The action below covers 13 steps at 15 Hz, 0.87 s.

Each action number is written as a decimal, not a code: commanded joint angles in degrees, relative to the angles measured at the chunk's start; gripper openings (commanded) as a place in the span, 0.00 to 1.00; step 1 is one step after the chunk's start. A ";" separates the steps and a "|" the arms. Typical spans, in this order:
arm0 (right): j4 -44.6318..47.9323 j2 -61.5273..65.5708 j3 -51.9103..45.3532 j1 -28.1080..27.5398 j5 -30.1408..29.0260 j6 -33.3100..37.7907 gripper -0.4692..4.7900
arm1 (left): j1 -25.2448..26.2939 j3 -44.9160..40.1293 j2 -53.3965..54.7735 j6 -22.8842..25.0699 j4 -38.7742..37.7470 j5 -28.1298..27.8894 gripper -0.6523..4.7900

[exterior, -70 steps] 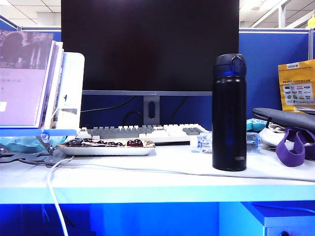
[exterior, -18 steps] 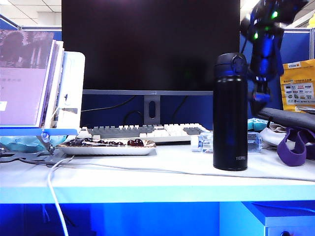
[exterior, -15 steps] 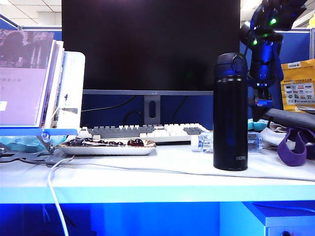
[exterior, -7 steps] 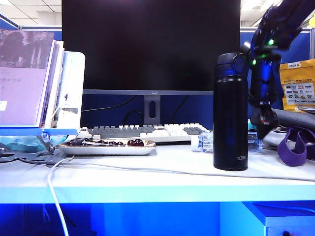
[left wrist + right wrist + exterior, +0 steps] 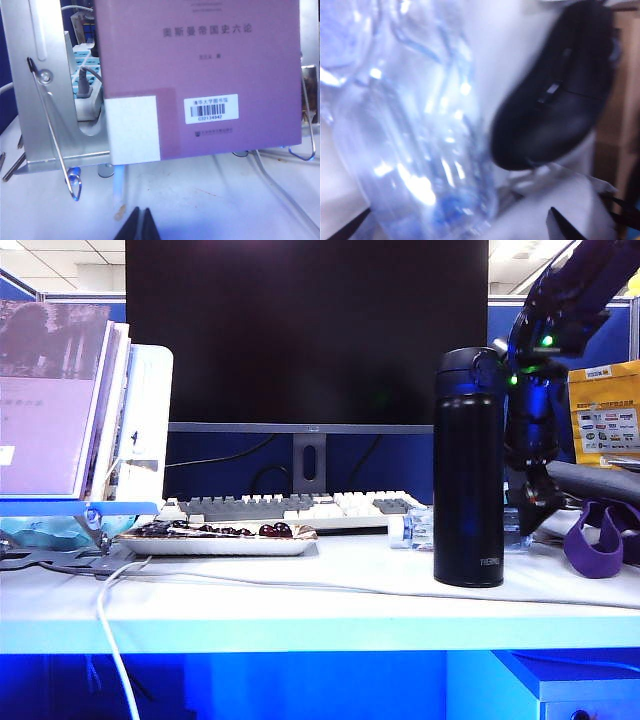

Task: Pick up the mineral water bottle and place it vertically to the right of the black thermos cup.

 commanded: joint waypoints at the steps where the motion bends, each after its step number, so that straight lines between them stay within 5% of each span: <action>1: 0.66 0.83 0.35 0.66 0.31 -0.33 1.00 | 0.07 -0.04 -0.17 -0.02 -0.66 0.17 0.11; 4: 1.95 1.99 0.35 1.29 3.65 0.55 1.00 | 0.07 -0.04 -0.17 -0.02 -0.66 0.17 0.11; 6: 2.51 2.45 0.35 1.51 5.35 0.52 0.84 | 0.07 -0.04 -0.17 -0.02 -0.66 0.20 0.11; 9: 3.91 2.45 0.35 1.49 7.28 0.52 0.46 | 0.07 -0.04 -0.17 -0.02 -0.66 0.17 0.11; 13: 6.97 2.43 0.37 1.70 8.72 2.93 0.37 | 0.07 -0.04 -0.17 -0.02 -0.66 0.17 0.11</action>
